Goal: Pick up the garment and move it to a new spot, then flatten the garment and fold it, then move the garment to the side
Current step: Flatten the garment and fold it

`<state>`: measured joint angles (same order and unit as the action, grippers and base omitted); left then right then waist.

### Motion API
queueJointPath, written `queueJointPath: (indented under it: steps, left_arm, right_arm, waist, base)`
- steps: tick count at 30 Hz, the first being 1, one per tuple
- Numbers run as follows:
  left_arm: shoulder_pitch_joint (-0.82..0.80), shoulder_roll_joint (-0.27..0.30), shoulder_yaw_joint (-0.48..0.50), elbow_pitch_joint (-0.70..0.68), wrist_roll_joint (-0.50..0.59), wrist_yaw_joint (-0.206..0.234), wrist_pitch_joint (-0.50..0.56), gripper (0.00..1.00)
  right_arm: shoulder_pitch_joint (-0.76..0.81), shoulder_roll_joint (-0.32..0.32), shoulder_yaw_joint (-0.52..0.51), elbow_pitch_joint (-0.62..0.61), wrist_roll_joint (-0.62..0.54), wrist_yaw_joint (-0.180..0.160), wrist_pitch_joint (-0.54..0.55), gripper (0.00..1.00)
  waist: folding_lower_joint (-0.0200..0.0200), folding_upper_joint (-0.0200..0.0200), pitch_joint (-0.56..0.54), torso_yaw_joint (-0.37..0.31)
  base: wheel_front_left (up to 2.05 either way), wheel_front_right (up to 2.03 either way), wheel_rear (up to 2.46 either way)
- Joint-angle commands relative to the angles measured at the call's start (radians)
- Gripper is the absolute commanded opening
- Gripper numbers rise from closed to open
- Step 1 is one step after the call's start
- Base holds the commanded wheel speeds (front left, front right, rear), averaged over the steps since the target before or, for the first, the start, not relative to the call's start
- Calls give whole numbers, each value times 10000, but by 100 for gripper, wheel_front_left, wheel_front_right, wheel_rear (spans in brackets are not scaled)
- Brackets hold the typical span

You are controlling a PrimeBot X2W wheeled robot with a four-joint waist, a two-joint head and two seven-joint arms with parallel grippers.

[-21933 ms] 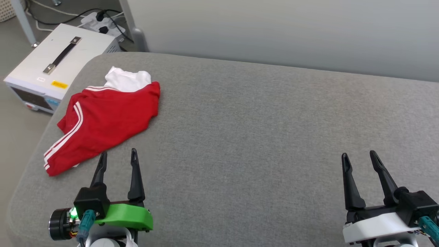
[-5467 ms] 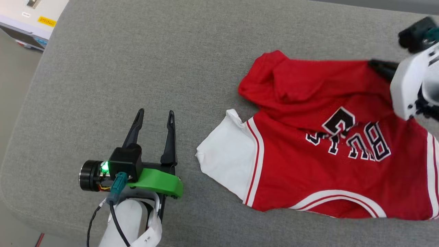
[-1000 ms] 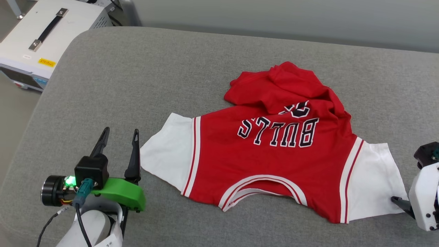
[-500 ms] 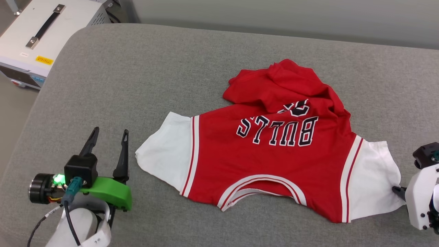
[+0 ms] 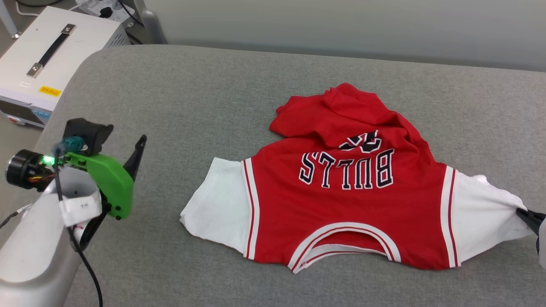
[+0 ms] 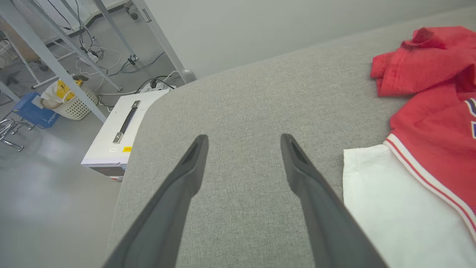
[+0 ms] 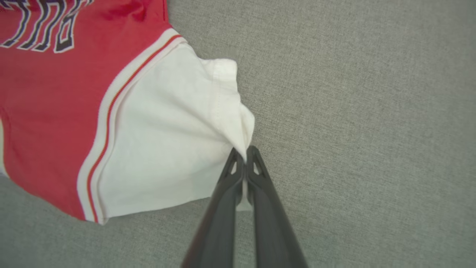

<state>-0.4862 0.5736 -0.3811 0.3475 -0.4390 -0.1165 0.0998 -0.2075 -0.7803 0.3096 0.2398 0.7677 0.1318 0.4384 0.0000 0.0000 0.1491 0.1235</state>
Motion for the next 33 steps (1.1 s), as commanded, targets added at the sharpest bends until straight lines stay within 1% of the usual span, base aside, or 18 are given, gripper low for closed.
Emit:
queueJointPath:
  steps: [1, 3, 6, 8, 10, 12, 15, 18, 29, 30, 31, 32, 33]
  left_arm:
    - [-249, 58, -255, 80, -354, -76, 664, 100]
    - [-522, 174, -719, 145, -920, -122, 1937, 100]
    - [-895, 427, -1779, -162, -2048, -135, 3651, 100]
    - [-1115, 622, -2343, -329, -2818, -137, 4544, 100]
    - [-1324, 816, -2858, -451, -3359, -138, 5214, 100]
    - [-1524, 952, -3387, -538, -3622, -139, 5653, 100]
    - [-1724, 966, -4027, -449, -3940, -140, 6041, 100]
    - [-1813, 846, -4519, -64, -4257, -140, 6220, 100]
    - [-1873, 285, -5753, 1454, -4903, -141, 5629, 100]
    - [-1858, 285, -5898, 1514, -4952, -141, 5625, 84]
    - [-1852, 301, -6063, 1551, -5004, -141, 5583, 28]
    - [-1845, 312, -6153, 1579, -5076, -141, 5520, 0]
    - [-1828, 328, -6268, 1573, -5193, -141, 5439, 0]
  right_arm:
    - [179, 3, -120, -119, -75, -11, -11, 0]
    - [301, 67, -248, -284, -144, -11, 58, 0]
    - [407, 193, -401, -499, -250, -11, 197, 0]
    - [433, 268, -482, -618, -306, -11, 304, 0]
    - [429, 332, -546, -724, -352, -11, 410, 0]
    - [400, 390, -597, -813, -408, -11, 500, 0]
    - [349, 493, -654, -911, -487, -11, 599, 0]
    - [255, 609, -632, -1007, -558, -11, 704, 0]
    - [-211, 839, -350, -1039, -651, -11, 859, 0]
    - [-226, 852, -323, -1024, -651, -11, 852, 0]
    - [-237, 868, -292, -1008, -636, -11, 841, 0]
    - [-244, 885, -270, -1012, -605, -11, 808, 0]
    - [-249, 910, -253, -1028, -557, -11, 737, 0]
  waist:
    - [0, 0, 0, -39]
    - [0, 0, 20, -78]
    - [0, 0, 67, -140]
    - [0, 0, 114, -182]
    - [0, 0, 170, -226]
    - [0, 0, 237, -271]
    - [0, 0, 331, -314]
    - [0, 0, 451, -386]
    - [0, 0, 953, -634]
    - [0, 0, 959, -643]
    - [0, 0, 960, -648]
    - [0, 0, 951, -650]
    - [0, 0, 915, -648]
  base:
    - [0, 0, 0]
    - [0, 0, 0]
    - [0, 0, 0]
    - [0, 0, 0]
    - [0, 0, 0]
    - [0, 0, 0]
    - [0, 0, 0]
    - [0, 0, 0]
    - [0, 0, 0]
    - [0, 0, 0]
    - [0, 0, 0]
    - [0, 0, 0]
    - [0, 0, 0]
